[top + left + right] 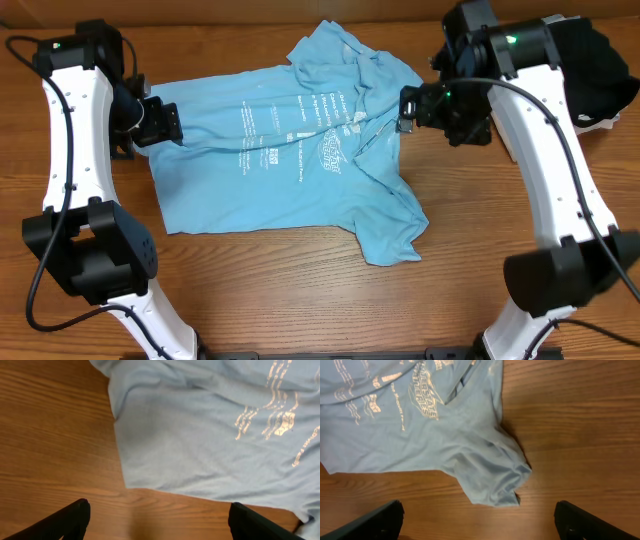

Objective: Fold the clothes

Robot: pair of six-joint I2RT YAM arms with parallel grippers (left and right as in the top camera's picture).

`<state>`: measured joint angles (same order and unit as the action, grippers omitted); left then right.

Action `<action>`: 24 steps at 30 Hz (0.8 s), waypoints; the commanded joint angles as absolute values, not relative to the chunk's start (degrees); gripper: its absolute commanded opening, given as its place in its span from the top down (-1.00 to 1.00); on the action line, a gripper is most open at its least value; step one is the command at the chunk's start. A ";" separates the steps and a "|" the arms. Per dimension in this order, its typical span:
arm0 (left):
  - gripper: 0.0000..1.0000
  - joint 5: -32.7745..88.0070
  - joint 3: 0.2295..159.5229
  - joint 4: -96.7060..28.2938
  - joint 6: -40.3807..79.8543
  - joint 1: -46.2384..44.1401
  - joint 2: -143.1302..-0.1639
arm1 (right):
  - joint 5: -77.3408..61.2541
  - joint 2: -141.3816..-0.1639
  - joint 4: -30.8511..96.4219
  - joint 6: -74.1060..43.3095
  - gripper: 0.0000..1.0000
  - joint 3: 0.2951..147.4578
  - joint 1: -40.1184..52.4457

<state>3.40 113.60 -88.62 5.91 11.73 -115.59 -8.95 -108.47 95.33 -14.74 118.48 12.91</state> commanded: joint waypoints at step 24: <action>-0.96 8.08 50.52 -46.57 15.86 11.66 -86.89 | 9.26 -99.44 95.70 -34.33 -0.75 108.27 30.44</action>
